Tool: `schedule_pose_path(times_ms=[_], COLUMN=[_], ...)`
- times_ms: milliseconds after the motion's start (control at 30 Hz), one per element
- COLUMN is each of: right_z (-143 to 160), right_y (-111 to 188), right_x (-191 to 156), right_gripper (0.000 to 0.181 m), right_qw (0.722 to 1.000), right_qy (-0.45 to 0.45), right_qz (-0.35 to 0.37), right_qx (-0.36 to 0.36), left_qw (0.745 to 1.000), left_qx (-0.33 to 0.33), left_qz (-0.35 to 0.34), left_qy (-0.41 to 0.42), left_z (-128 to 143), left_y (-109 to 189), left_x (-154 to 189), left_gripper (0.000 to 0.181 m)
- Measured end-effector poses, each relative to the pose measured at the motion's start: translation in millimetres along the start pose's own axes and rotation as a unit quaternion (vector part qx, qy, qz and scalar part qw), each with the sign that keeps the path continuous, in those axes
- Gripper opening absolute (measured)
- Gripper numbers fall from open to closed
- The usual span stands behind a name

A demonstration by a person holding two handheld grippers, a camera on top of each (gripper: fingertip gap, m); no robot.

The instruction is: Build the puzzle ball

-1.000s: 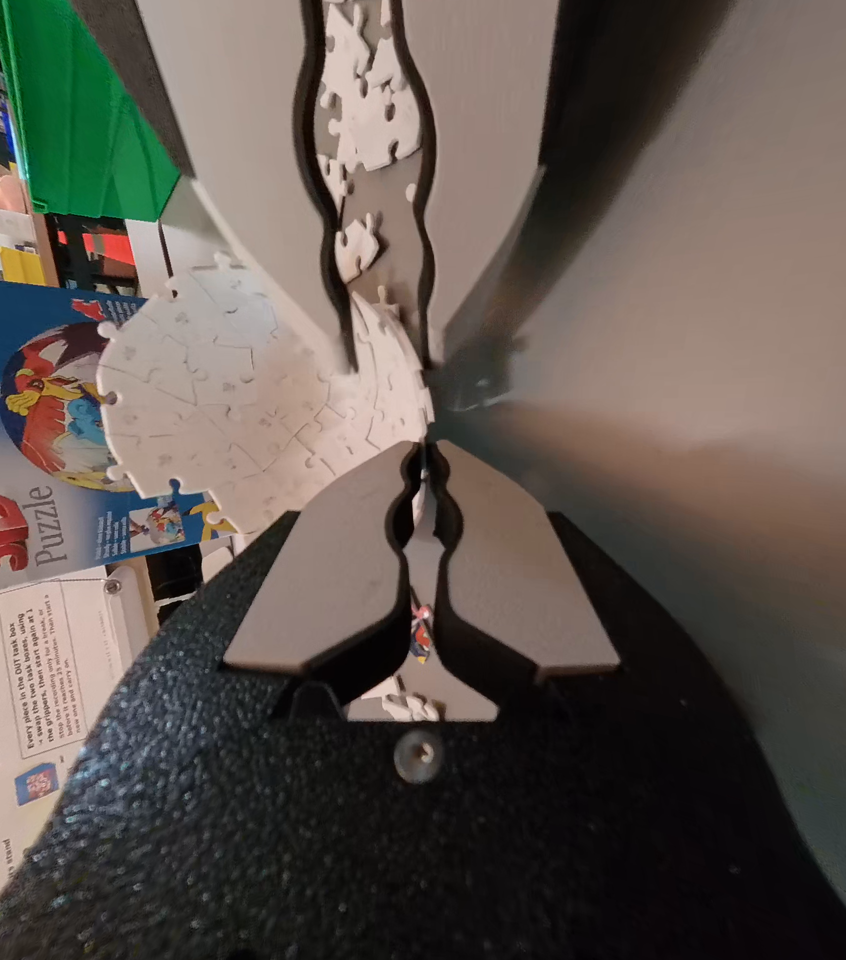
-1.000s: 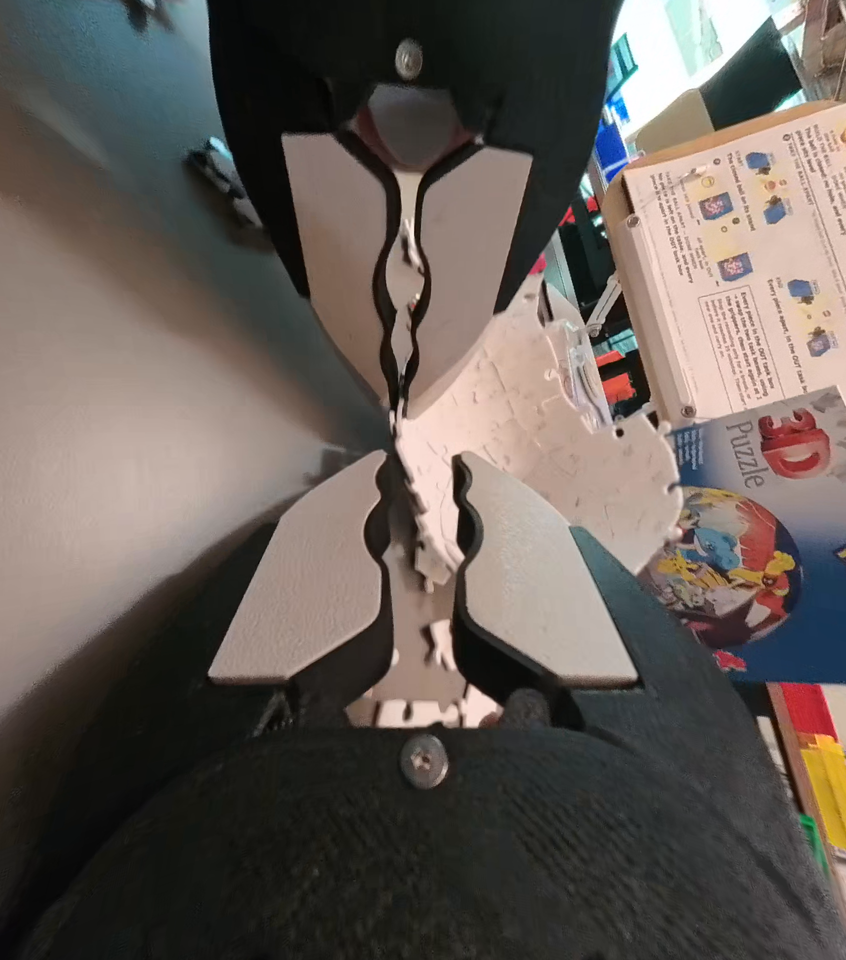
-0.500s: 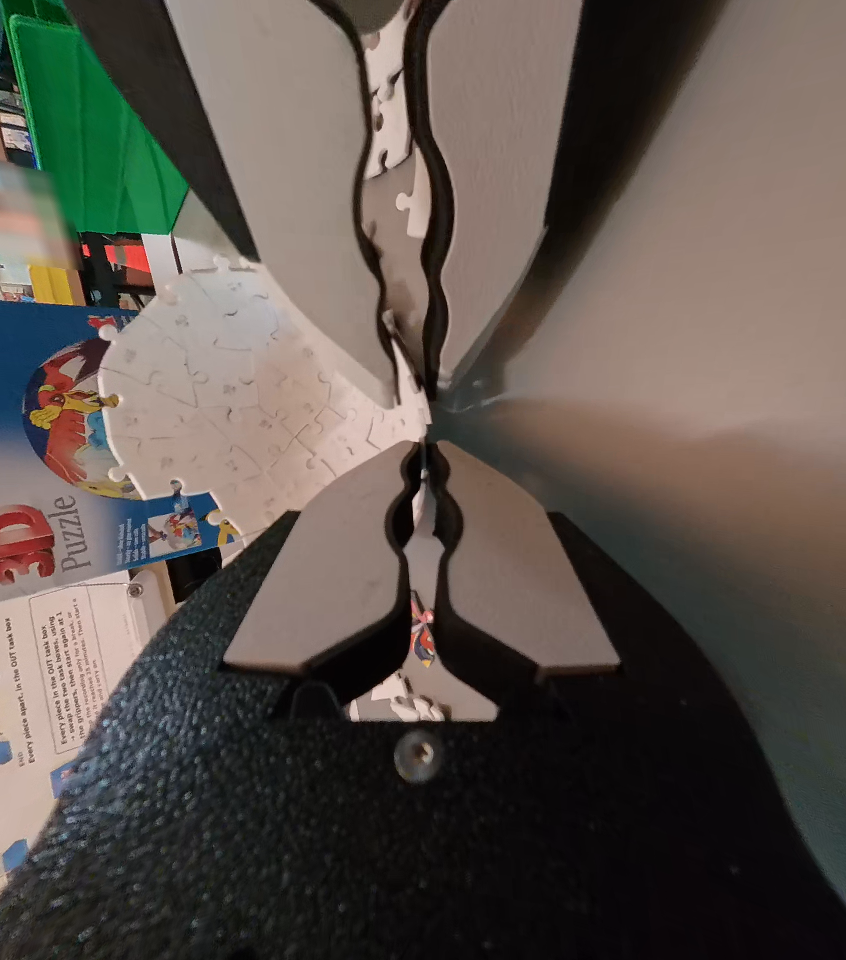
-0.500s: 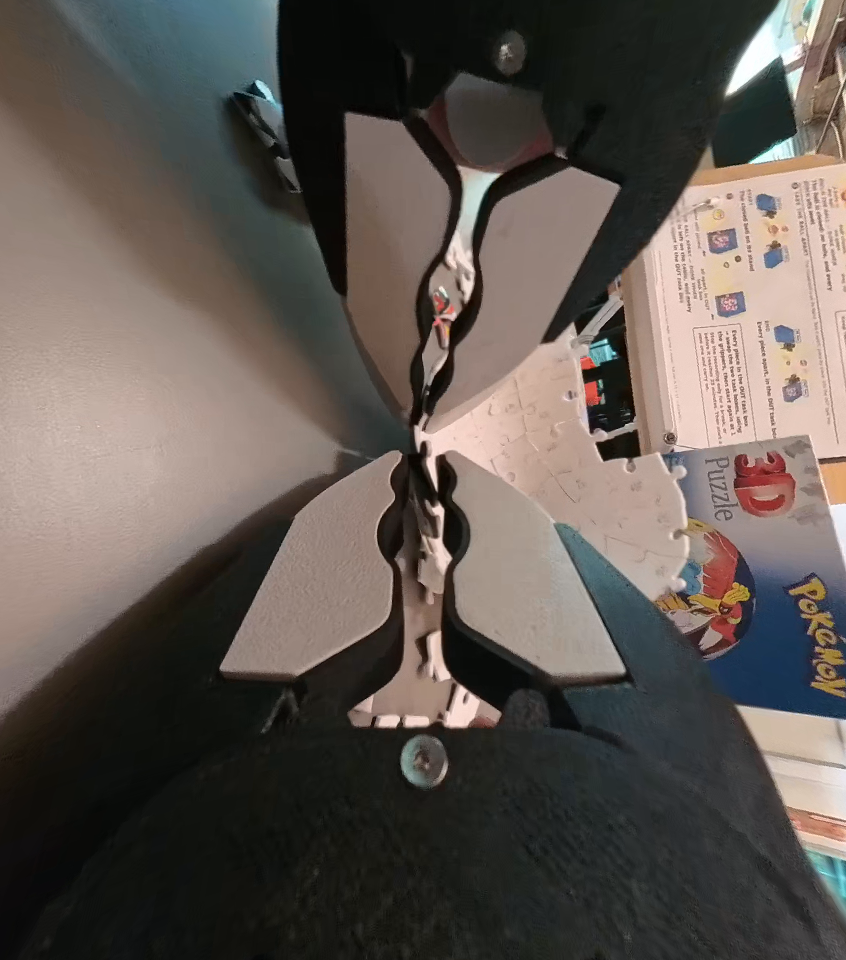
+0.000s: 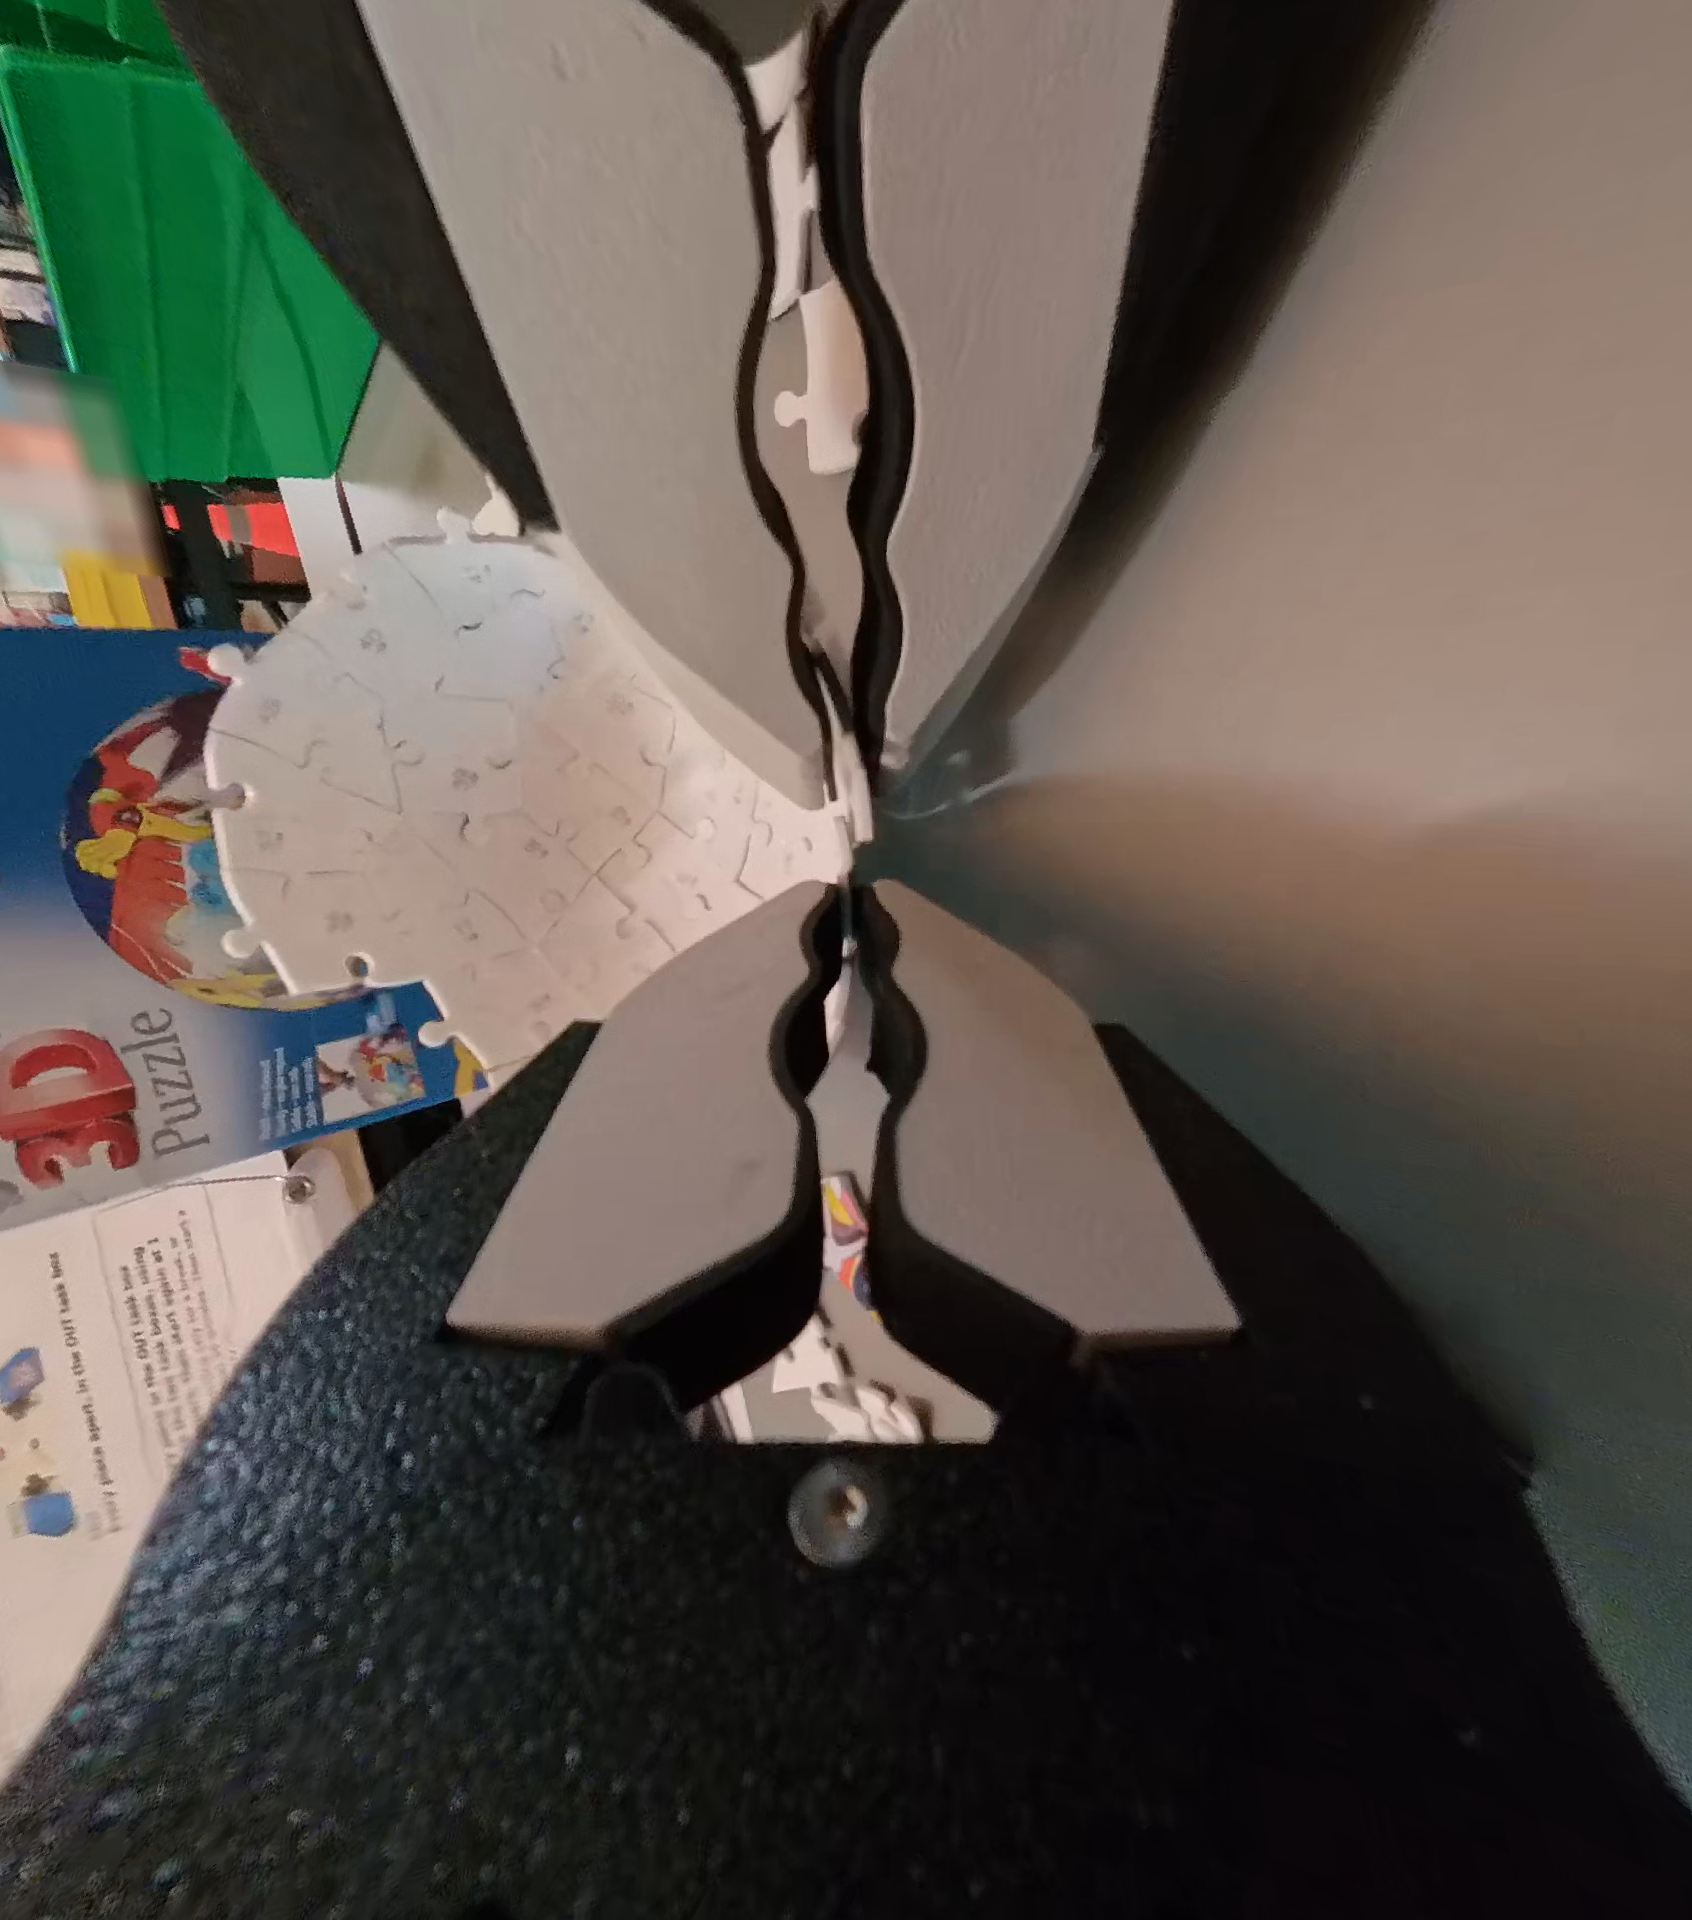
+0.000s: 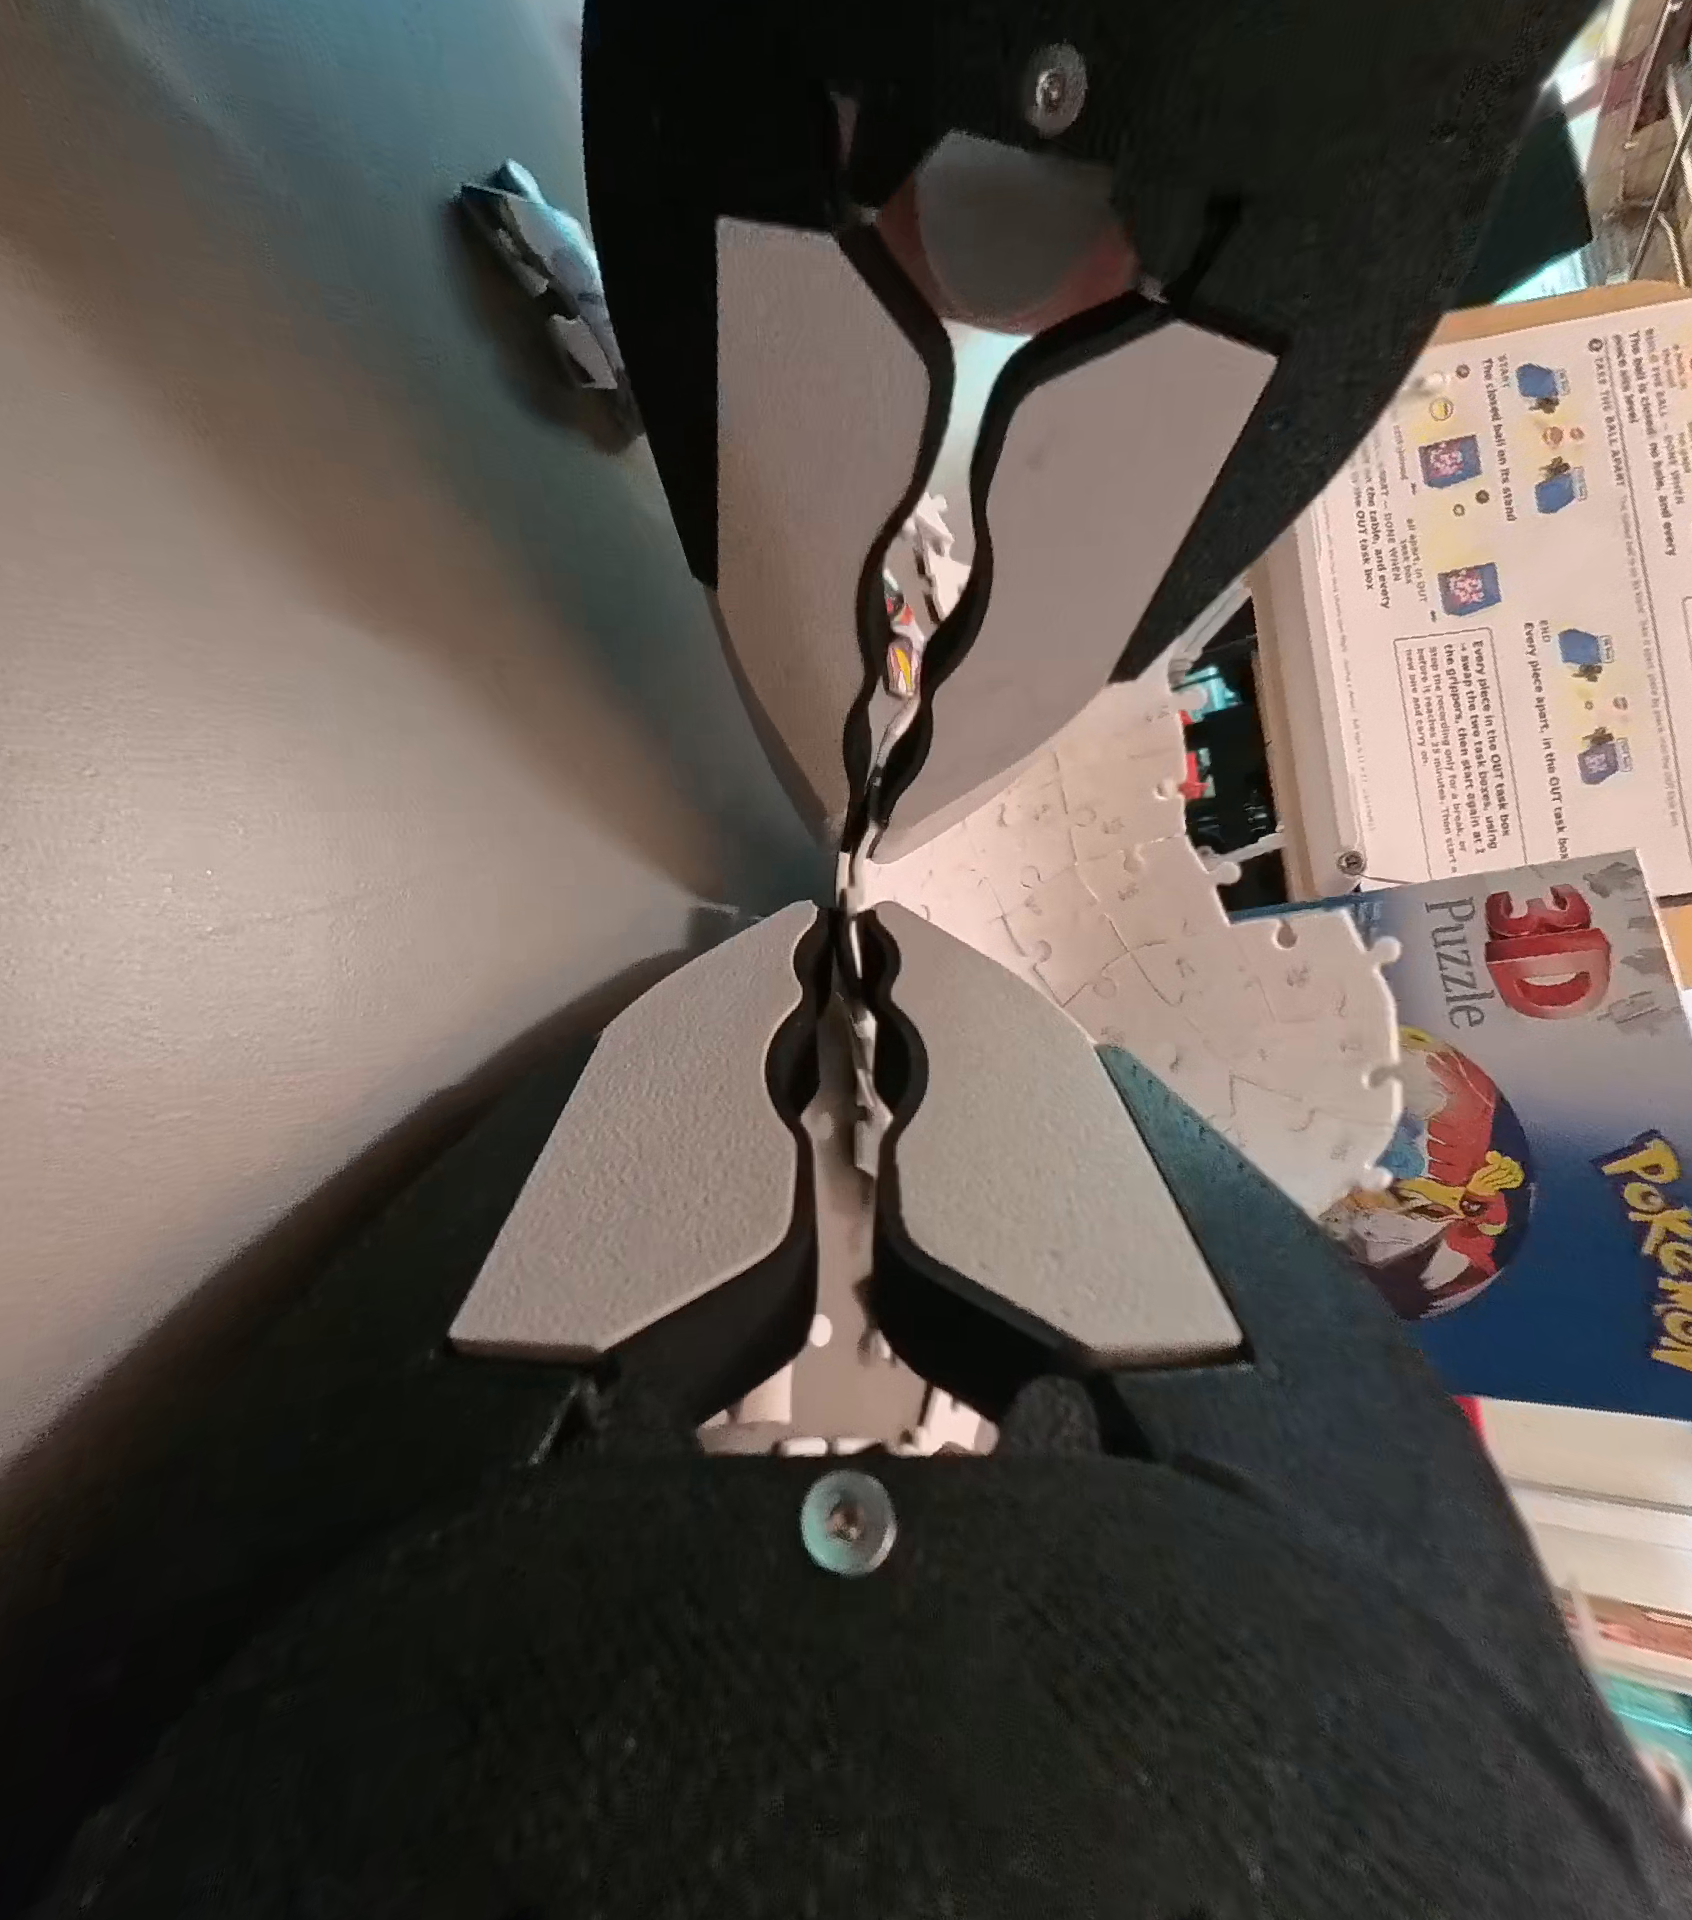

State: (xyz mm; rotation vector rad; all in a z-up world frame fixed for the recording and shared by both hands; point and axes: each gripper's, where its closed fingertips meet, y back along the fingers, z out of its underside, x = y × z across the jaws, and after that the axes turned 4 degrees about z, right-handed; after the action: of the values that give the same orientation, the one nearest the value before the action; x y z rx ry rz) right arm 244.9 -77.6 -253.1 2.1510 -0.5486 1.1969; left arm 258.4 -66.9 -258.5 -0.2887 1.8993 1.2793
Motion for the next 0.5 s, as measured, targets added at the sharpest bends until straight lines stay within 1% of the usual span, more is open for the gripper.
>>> schedule_pose_path(times_ms=[133,300,400,500], right_z=[1.2,1.8,3.1,-0.4], right_y=[-0.3,0.2,-0.6,3.4], right_x=[-0.8,1.6,0.1,4.5], right_gripper=[0.005,0.005,0.006,0.020], right_qw=[1.000,0.999,0.999,1.000], right_qy=[0.025,0.038,0.029,0.006], right_qz=[0.000,0.009,0.006,0.012], right_qx=[-0.010,-0.019,-0.020,-0.002], left_qw=[0.999,0.999,0.999,0.998], left_qx=[-0.015,-0.019,-0.025,-0.035], left_qz=[-0.008,-0.008,-0.007,-0.021], left_qy=[-0.038,-0.029,-0.028,-0.043], left_z=[-0.3,-0.9,-0.1,1.5], left_y=[-1.3,-0.9,-2.6,-4.0], left_x=[0.0,-1.4,0.0,0.7], left_gripper=[0.002,0.002,0.002,0.002])
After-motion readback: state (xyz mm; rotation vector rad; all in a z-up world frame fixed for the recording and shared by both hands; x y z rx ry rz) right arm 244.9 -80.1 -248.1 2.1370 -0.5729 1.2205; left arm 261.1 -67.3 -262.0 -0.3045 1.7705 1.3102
